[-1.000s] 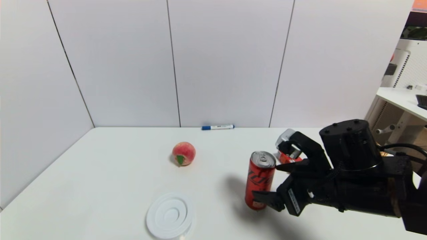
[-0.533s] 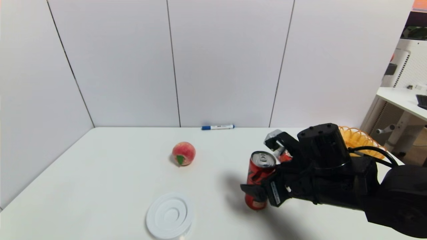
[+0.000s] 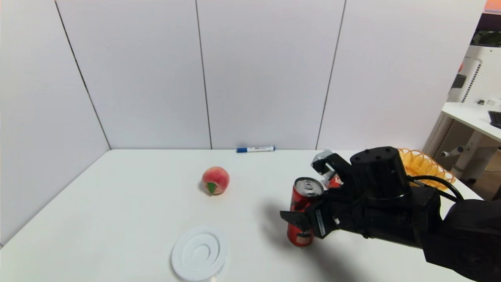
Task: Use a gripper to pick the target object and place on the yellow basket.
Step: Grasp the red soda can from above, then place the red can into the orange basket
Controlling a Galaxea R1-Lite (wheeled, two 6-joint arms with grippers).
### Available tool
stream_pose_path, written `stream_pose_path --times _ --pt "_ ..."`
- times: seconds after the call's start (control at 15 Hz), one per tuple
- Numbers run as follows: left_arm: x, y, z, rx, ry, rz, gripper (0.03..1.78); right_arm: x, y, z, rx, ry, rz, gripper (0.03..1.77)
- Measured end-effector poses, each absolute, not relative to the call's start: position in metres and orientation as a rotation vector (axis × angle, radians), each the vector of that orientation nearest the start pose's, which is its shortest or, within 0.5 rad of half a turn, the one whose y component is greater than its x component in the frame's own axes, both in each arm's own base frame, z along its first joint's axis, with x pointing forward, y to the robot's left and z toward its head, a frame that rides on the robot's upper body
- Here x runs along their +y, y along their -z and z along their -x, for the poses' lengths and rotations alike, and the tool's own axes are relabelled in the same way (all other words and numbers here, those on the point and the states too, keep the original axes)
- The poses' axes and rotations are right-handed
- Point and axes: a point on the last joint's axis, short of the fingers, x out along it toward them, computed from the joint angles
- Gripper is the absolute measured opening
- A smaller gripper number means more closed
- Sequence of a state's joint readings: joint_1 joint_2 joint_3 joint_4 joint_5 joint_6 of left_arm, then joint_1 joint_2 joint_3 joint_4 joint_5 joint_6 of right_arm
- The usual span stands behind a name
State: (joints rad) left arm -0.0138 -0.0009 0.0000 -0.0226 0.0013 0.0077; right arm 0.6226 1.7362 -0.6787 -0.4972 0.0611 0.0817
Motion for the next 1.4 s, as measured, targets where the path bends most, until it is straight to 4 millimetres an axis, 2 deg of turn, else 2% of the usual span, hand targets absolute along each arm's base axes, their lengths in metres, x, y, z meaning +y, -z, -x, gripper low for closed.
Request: stream_pose_path --times 0.53,0.73,0.87,1.4 --pt "0.0003 -0.0778 0.0229 -0.023 0.012 -0.008 1.69 0.167 -0.1222 -0.2305 0.582 -0.64 0.083 1.7" --pt "0.0003 -0.0778 0.0229 -0.023 0.013 -0.007 1.69 0.1673 -0.1229 -0.2308 0.576 -0.641 0.082 1.21" --pt "0.0003 -0.0778 0.0229 -0.023 0.012 -0.007 1.69 0.1674 -0.1232 -0.231 0.575 -0.641 0.081 0.99" --pt "0.0003 -0.0778 0.0229 -0.024 0.012 -0.007 1.69 0.1666 -0.1261 -0.2288 0.567 -0.647 0.08 0.91"
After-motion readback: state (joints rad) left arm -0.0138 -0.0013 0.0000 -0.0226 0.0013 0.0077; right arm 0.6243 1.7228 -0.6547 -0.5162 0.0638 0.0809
